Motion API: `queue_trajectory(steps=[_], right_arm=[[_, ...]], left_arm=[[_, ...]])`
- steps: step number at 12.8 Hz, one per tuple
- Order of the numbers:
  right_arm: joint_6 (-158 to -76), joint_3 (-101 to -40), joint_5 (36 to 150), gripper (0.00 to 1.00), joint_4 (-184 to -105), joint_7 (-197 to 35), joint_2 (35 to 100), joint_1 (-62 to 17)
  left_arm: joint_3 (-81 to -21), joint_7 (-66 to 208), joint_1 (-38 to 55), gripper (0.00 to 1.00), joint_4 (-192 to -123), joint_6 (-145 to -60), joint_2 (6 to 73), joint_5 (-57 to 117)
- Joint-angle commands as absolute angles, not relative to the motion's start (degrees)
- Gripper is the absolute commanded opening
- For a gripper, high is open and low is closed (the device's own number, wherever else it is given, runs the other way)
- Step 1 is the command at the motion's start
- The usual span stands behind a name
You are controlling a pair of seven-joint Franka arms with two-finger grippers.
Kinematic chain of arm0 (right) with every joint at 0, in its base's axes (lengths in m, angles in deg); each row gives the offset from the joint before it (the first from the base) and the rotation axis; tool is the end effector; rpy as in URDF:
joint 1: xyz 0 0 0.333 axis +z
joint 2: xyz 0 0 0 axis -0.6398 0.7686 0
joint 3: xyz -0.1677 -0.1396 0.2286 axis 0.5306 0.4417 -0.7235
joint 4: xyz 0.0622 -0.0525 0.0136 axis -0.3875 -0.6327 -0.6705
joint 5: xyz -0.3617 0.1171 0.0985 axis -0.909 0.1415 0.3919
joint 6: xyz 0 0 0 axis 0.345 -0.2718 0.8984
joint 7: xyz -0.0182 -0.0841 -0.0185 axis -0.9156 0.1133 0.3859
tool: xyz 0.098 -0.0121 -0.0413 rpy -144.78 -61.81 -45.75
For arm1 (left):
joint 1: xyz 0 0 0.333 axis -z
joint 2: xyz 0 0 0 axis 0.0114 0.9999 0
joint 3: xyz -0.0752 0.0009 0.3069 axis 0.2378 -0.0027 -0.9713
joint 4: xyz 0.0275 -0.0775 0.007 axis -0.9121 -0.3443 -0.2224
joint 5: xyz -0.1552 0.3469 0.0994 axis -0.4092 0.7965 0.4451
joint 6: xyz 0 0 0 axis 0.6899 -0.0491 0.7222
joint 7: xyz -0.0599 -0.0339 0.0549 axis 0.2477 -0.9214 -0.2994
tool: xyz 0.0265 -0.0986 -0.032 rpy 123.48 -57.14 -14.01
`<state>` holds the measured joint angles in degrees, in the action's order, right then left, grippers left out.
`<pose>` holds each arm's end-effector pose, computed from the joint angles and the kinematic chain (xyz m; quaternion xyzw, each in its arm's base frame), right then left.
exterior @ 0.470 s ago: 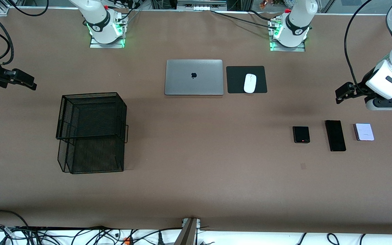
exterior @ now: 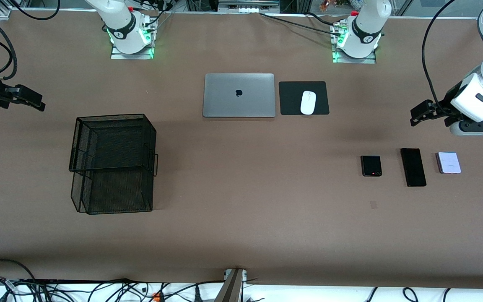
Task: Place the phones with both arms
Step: 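Reach the left gripper down to the small black flip phone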
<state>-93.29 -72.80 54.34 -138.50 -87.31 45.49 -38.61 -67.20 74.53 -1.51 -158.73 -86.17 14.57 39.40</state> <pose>0.5632 -0.0240 0.5827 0.9990 -0.0306 -0.0300 0.0122 0.5657 -0.0115 0.5423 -0.9998 -0.0157 0.0095 0.0003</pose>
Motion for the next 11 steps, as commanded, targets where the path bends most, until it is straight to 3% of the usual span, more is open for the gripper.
queue_trajectory(steps=[1, 11], right_arm=[[-93.10, -73.14, 54.43, 1.00, -139.08, -87.72, 44.18, -38.72], [-93.36, -73.05, 54.43, 1.00, -138.90, -87.72, 44.45, -38.72]], left_arm=[[-67.47, 74.26, -1.09, 1.00, -155.78, -83.59, 17.09, 37.97], [-67.38, 75.22, -1.27, 1.00, -158.15, -83.06, 23.58, 41.72]])
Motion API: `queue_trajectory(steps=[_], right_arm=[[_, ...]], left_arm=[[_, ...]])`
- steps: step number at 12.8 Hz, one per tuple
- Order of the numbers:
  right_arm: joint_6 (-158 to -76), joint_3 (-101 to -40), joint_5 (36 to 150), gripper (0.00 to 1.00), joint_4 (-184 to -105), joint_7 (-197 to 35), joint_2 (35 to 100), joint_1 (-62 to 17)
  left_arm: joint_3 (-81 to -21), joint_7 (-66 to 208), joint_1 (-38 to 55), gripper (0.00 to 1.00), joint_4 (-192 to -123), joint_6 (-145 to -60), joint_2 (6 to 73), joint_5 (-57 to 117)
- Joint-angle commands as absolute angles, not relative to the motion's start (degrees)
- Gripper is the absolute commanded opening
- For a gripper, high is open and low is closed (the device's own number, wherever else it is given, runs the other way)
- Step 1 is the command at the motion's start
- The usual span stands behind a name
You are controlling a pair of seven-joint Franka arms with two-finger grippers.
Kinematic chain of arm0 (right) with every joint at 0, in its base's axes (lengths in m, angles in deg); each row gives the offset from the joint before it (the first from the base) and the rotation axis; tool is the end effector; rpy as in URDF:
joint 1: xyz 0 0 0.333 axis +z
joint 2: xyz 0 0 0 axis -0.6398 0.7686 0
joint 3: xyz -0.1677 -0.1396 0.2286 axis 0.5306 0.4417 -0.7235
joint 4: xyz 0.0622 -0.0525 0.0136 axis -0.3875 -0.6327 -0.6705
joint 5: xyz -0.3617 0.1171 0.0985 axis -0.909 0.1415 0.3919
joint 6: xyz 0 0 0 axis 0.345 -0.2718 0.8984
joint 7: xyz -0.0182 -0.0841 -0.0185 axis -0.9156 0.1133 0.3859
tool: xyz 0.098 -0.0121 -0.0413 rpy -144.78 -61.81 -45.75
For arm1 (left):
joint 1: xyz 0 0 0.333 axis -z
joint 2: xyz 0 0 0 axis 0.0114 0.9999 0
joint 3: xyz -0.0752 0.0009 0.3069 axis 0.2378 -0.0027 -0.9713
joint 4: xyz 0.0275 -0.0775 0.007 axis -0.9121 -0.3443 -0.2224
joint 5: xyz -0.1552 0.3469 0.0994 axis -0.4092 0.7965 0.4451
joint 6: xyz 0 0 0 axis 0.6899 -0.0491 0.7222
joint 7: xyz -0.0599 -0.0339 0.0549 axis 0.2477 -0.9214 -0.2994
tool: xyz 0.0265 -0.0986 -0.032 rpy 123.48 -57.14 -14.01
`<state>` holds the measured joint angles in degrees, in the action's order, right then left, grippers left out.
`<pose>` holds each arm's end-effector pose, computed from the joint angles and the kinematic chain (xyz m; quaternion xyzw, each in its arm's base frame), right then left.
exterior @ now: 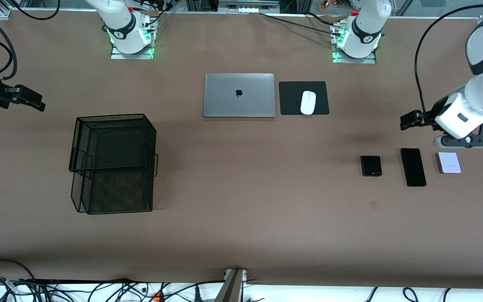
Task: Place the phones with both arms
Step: 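Reach the left gripper down to the small black flip phone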
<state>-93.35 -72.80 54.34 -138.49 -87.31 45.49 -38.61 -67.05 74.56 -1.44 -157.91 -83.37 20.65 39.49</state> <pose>0.5633 -0.0240 0.5829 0.9990 -0.0306 -0.0294 0.0122 0.5810 -0.0131 0.4844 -0.9967 -0.0133 0.0797 0.0017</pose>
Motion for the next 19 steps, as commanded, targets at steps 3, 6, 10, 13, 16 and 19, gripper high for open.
queue_trajectory(steps=[3, 6, 10, 13, 16, 19], right_arm=[[-93.19, -73.05, 54.43, 1.00, -138.90, -87.64, 44.54, -38.72], [-93.27, -73.05, 54.43, 1.00, -138.90, -87.55, 44.54, -38.72], [-93.28, -73.05, 54.43, 1.00, -138.90, -87.46, 44.54, -38.72], [-93.28, -73.05, 54.43, 1.00, -138.90, -87.46, 44.54, -38.81], [-93.36, -73.05, 54.43, 1.00, -138.90, -87.46, 44.54, -38.72], [-93.28, -73.05, 54.43, 1.00, -138.90, -87.46, 44.54, -38.72]], left_arm=[[-67.29, 75.31, -1.27, 1.00, -160.42, -91.98, 29.30, 44.91], [-67.29, 75.22, -1.18, 1.00, -168.85, -110.07, 31.59, 44.91], [-67.29, 75.05, -1.27, 1.00, -175.19, -129.68, 38.00, 44.91], [-67.29, 75.05, -2.05, 1.00, -179.32, -142.88, 42.66, 44.91], [-67.38, 75.13, -2.50, 1.00, -179.69, -145.29, 44.17, 45.09], [-67.47, 74.96, -3.02, 1.00, -179.77, -145.29, 43.91, 45.09]])
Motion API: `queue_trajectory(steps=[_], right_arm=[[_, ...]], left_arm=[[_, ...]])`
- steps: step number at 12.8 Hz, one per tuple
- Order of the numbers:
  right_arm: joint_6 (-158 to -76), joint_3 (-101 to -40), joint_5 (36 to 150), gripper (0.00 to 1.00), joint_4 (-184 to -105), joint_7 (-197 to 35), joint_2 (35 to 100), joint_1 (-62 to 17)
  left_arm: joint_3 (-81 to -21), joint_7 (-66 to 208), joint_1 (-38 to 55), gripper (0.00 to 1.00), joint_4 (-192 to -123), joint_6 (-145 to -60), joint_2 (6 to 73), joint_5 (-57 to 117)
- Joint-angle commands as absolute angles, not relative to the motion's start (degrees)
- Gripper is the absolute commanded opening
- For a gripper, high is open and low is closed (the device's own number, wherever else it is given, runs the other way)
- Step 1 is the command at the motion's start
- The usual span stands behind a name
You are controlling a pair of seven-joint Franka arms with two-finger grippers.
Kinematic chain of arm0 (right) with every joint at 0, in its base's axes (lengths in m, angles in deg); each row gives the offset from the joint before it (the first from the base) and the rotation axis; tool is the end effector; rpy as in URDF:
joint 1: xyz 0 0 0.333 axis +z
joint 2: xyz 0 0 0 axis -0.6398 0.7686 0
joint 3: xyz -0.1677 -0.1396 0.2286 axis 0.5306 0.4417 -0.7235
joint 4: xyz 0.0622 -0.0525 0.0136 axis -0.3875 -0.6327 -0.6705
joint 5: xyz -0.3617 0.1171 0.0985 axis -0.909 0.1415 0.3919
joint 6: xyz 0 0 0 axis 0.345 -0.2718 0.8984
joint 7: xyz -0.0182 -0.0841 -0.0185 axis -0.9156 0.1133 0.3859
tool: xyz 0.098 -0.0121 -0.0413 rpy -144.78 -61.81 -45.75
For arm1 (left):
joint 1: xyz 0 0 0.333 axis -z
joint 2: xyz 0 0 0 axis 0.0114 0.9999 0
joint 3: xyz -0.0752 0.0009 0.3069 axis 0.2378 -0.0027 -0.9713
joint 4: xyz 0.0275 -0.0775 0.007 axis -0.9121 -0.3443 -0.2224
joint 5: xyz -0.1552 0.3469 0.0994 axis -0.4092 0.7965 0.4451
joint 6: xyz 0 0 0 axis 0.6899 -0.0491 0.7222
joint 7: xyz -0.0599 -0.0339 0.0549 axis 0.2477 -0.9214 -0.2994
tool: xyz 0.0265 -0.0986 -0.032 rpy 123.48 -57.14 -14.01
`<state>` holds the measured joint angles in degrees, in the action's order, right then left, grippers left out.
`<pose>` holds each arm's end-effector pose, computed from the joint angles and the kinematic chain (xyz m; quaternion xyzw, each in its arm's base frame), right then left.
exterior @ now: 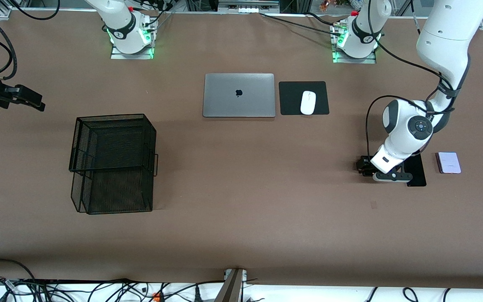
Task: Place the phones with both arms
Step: 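Grasp the black flip phone with the left gripper and lift it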
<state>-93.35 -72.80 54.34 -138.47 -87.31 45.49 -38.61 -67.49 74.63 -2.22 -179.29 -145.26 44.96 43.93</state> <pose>0.5633 -0.0240 0.5830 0.9990 -0.0306 -0.0293 0.0122 0.5846 -0.0055 0.1623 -0.9980 0.0101 -0.0620 0.0067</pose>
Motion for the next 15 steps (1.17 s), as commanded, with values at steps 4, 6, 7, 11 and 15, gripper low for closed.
queue_trajectory(steps=[4, 6, 7, 11, 15], right_arm=[[-93.19, -73.05, 54.43, 1.00, -138.90, -87.37, 44.62, -38.81], [-93.27, -73.05, 54.43, 1.00, -138.90, -87.37, 44.54, -38.72], [-93.19, -73.05, 54.43, 1.00, -138.90, -87.28, 44.54, -38.72], [-93.19, -73.05, 54.43, 1.00, -138.90, -87.28, 44.62, -38.72], [-93.28, -73.05, 54.43, 1.00, -138.90, -87.28, 44.62, -38.72]], left_arm=[[-67.20, 71.38, -3.55, 0.45, -180.65, -144.76, 43.65, 44.91], [-65.54, 70.04, -3.55, 0.33, -180.31, -141.62, 42.42, 44.83], [-65.01, 69.78, -3.55, 0.33, -179.61, -139.16, 41.37, 44.74], [-58.09, 68.90, -2.94, 0.34, -168.92, -121.96, 38.28, 44.39], [-52.26, 61.99, 3.89, 0.34, -156.51, -111.36, 41.08, 43.69]])
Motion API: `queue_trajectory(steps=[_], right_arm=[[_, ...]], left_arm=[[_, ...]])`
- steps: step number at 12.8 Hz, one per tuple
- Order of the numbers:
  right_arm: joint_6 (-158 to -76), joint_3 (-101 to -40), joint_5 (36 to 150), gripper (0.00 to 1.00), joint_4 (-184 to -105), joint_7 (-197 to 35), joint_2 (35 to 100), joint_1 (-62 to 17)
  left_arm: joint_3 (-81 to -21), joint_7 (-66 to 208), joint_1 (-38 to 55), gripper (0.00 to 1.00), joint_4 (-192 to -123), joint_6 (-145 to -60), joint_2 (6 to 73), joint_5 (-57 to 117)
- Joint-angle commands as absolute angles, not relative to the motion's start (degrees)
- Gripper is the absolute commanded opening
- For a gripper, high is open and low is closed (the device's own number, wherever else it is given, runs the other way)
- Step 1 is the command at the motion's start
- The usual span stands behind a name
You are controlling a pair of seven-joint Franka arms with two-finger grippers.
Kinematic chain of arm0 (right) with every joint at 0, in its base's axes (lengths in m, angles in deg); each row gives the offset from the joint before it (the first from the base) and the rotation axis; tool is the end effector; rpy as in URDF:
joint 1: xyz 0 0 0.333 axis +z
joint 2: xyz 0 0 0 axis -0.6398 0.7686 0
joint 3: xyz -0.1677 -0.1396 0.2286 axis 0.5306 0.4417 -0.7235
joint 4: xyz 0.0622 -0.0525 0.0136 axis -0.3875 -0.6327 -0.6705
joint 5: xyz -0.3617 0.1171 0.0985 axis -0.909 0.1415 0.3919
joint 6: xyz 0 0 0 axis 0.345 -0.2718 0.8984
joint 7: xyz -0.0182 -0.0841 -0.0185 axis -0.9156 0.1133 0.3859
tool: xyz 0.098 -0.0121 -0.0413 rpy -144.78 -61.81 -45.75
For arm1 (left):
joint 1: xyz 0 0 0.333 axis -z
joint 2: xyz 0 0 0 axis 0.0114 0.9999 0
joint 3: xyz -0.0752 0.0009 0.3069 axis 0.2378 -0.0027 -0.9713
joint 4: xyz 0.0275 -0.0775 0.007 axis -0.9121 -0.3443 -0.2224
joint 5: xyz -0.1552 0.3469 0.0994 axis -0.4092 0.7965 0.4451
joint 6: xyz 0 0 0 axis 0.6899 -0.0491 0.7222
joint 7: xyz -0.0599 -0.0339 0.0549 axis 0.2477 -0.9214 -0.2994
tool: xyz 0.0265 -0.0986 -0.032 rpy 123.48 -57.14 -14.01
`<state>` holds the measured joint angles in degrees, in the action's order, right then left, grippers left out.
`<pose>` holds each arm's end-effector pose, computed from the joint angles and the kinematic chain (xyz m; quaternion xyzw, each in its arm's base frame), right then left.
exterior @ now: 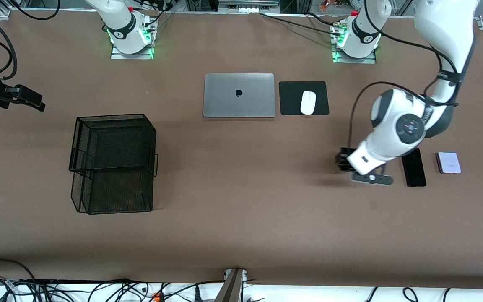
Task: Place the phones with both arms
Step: 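Grasp the black flip phone with the left gripper and lift it, then carry the flip phone beside the laptop and release it with the left gripper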
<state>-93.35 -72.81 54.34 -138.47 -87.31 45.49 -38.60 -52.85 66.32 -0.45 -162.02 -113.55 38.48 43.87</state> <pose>0.5633 -0.0239 0.5830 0.9990 -0.0305 -0.0293 0.0122 0.6222 -0.1688 0.3104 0.9979 -0.0587 -0.0052 0.0278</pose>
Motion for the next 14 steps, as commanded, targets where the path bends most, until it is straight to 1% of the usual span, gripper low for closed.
queue_trajectory(steps=[1, 2, 4, 5, 6, 8, 9, 10, 12, 14], right_arm=[[-93.19, -73.05, 54.43, 1.00, -138.90, -87.28, 44.62, -38.72], [-93.27, -72.96, 54.43, 1.00, -138.90, -87.20, 44.62, -38.81], [-93.45, -72.96, 54.52, 1.00, -138.90, -87.19, 44.62, -38.81], [-93.45, -72.96, 54.52, 1.00, -138.90, -87.19, 44.62, -38.81], [-93.45, -73.05, 54.52, 1.00, -138.90, -87.11, 44.62, -38.81], [-93.54, -73.05, 54.52, 1.00, -138.90, -86.93, 44.62, -38.81], [-93.45, -73.05, 54.52, 1.00, -138.90, -87.02, 44.62, -38.81], [-93.36, -73.05, 54.43, 1.00, -138.99, -86.93, 44.62, -38.81], [-93.36, -73.05, 54.52, 1.00, -138.99, -86.93, 44.62, -38.81], [-93.97, -73.05, 54.52, 1.00, -138.99, -86.93, 44.89, -38.81]], left_arm=[[-52.17, 58.82, 8.27, 0.34, -152.66, -111.36, 43.70, 42.55], [-52.26, 54.35, 12.40, 0.34, -148.79, -111.36, 47.04, 41.93], [-52.26, 44.16, 18.65, 0.34, -143.59, -112.15, 54.06, 42.10], [-52.78, 40.80, 22.08, 0.34, -141.13, -116.15, 57.32, 42.54], [-52.96, 38.51, 24.29, 0.34, -140.58, -122.02, 60.14, 42.37], [-52.96, 34.19, 26.49, 0.34, -141.01, -132.76, 64.10, 42.45], [-52.96, 33.57, 26.94, 0.36, -141.01, -135.24, 65.69, 42.28], [-52.96, 33.30, 27.29, 0.49, -140.84, -136.14, 66.49, 41.93], [-52.96, 33.30, 27.21, 1.00, -141.01, -136.32, 66.32, 42.63], [-52.96, 33.12, 26.42, 1.00, -141.28, -135.10, 64.49, 42.45]])
